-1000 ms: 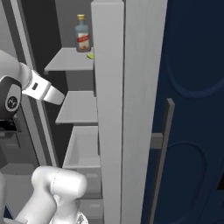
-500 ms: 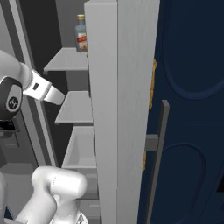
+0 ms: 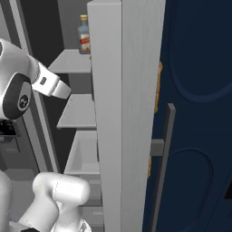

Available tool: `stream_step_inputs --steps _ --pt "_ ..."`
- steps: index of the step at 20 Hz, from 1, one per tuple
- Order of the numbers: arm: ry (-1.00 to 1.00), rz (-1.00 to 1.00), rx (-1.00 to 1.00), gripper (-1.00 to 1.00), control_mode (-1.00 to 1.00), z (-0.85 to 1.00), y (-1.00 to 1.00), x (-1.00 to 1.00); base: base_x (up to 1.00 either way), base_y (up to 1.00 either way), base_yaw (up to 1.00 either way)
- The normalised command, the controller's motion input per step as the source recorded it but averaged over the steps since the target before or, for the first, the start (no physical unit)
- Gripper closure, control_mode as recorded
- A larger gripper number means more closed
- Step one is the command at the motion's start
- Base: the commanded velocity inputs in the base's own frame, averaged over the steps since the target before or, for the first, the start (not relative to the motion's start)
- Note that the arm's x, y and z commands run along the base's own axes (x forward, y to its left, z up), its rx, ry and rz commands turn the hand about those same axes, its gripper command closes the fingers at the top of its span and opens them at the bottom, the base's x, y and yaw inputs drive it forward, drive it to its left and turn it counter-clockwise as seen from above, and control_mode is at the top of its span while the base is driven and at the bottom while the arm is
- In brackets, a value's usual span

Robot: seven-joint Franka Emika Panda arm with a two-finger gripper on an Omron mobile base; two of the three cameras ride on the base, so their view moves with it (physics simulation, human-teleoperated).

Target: Grab a lemon wedge from the fridge and one ice cube from the ice bowl, and put them in the glass of lemonade.

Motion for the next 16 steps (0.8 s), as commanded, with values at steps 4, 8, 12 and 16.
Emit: stream_step_inputs --steps 4,8,12,16 --pt "-0.03 -0.15 0.0 -1.0 -1.0 0.24 0.11 0.06 0.0 0.0 0.0" --pt "0.04 0.01 -0.05 -1.0 -1.0 0.31 -0.08 0.76 0.0 0.0 0.0" --pt "0.09 0.11 -0.06 -1.0 -1.0 0.02 -0.13 1.0 0.0 0.0 0.0" --pt "0.16 0.12 -0.07 -1.0 -1.0 -0.32 -0.01 1.0 0.0 0.0 0.0"
